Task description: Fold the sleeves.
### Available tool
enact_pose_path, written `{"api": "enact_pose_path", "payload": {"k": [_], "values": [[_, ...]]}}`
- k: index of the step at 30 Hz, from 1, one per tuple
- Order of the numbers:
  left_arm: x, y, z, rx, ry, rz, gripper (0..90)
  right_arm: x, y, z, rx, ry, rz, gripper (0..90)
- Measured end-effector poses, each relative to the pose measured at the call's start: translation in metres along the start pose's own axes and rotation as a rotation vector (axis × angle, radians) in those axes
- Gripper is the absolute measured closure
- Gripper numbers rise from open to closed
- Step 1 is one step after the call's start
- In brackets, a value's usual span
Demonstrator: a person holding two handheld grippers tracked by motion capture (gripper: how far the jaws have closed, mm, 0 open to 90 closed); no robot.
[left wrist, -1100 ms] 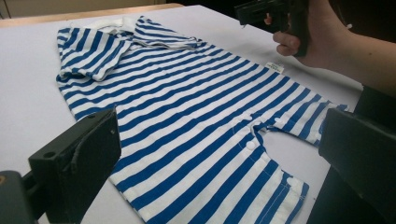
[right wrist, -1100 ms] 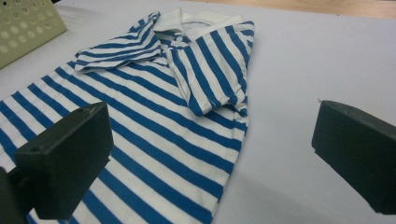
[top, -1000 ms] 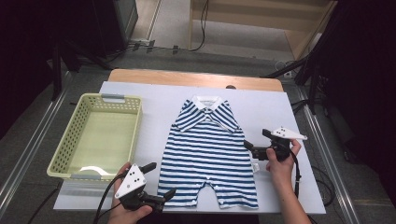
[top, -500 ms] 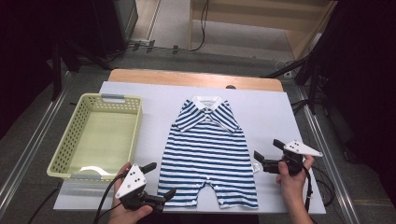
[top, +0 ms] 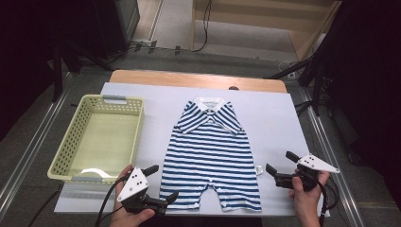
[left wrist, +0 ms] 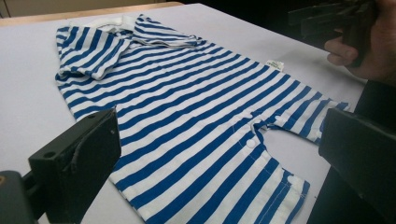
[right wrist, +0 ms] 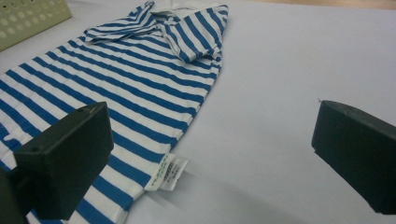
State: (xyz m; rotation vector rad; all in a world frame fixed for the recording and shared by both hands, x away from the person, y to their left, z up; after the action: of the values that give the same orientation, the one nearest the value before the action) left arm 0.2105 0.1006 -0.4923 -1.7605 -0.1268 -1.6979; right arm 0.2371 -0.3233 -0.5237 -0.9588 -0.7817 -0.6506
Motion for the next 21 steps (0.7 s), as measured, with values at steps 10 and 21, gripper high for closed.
{"api": "enact_pose_path", "payload": {"k": [10, 21], "values": [[0.0, -0.001, 0.001, 0.004, -0.001, -0.001, 0.0, -0.007, -0.018, -0.005, -0.015, 0.002, -0.009, 0.0], [0.004, 0.002, -0.003, 0.003, 0.01, -0.003, 0.0, -0.01, -0.029, -0.011, -0.024, 0.012, -0.022, 0.0]]}}
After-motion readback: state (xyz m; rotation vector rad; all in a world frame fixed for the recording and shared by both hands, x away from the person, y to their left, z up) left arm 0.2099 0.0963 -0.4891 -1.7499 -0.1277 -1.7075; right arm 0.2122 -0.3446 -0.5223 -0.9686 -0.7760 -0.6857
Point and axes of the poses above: each handheld gripper's, and its own axes: y roughly forward along the jaws, x roughly out of its top, z roughly to its left, the point moved 5 cm from there along y, roughly forward along the jaws, and after that the axes turned 13 degrees about y, right-handed, at the moved point
